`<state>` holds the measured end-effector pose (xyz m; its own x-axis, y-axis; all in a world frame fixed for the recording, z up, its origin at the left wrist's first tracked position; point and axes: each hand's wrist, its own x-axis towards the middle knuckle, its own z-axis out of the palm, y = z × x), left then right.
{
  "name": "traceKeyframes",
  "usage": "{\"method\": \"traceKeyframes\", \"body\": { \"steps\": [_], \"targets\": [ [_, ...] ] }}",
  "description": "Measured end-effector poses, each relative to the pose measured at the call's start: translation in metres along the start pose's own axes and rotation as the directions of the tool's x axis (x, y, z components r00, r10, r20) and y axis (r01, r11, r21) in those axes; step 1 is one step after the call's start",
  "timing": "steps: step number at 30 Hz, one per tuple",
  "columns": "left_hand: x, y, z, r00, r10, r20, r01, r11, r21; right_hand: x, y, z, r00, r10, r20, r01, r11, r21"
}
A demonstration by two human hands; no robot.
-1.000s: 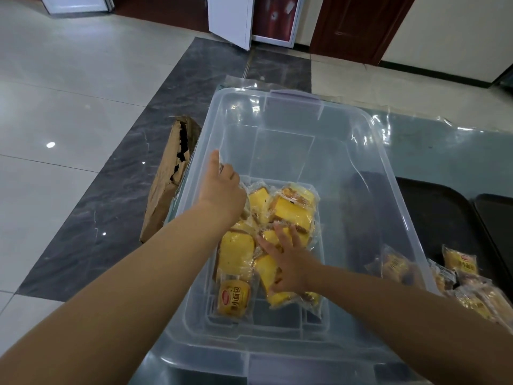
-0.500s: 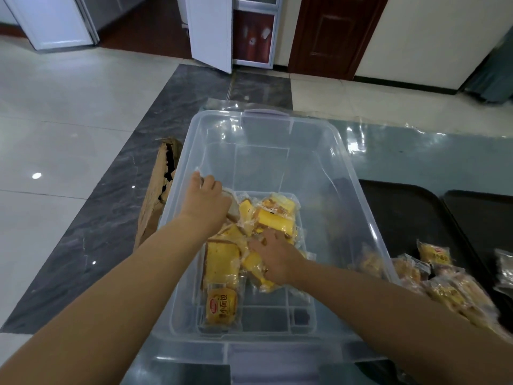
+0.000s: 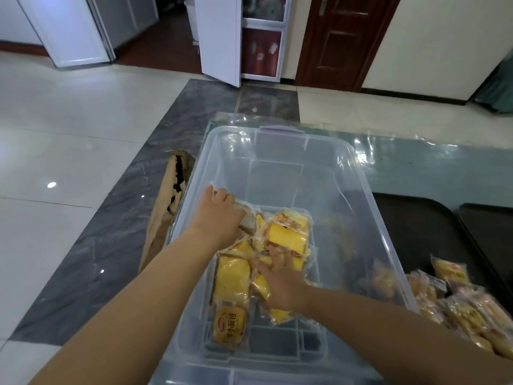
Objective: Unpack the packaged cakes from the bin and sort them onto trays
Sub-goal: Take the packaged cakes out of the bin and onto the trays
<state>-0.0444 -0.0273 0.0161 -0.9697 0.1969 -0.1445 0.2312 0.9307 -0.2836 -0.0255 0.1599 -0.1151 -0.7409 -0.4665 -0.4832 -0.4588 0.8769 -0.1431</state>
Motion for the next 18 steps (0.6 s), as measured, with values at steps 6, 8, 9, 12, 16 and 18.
{"method": "traceKeyframes", "body": {
  "steps": [6, 8, 9, 12, 16, 18],
  "targets": [
    [0.003, -0.002, 0.005, 1.0, 0.003, -0.01, -0.003, 0.999, -0.032, -0.002, -0.002, -0.002, 0.983, -0.017, -0.182, 0.018, 1.0, 0.005],
    [0.003, -0.002, 0.005, 1.0, 0.002, -0.014, -0.002, 0.999, -0.05, -0.005, -0.004, -0.009, 0.975, -0.029, -0.222, 0.024, 0.999, -0.026],
    [0.002, -0.002, 0.004, 1.0, 0.001, -0.027, -0.003, 0.998, -0.065, -0.007, -0.005, -0.014, 0.971, -0.039, -0.236, 0.029, 0.999, -0.046],
    [0.001, -0.003, 0.001, 0.996, -0.008, -0.083, -0.003, 0.992, -0.124, -0.012, -0.003, -0.034, 0.957, -0.069, -0.28, 0.046, 0.995, -0.091],
    [-0.004, -0.005, -0.009, 0.984, -0.048, -0.171, 0.023, 0.989, -0.148, -0.024, 0.005, -0.071, 0.93, -0.084, -0.357, 0.035, 0.989, -0.143],
    [-0.007, -0.008, -0.018, 0.964, -0.084, -0.252, 0.04, 0.984, -0.171, -0.036, 0.01, -0.09, 0.899, -0.105, -0.425, 0.034, 0.985, -0.17]
  ]
}}
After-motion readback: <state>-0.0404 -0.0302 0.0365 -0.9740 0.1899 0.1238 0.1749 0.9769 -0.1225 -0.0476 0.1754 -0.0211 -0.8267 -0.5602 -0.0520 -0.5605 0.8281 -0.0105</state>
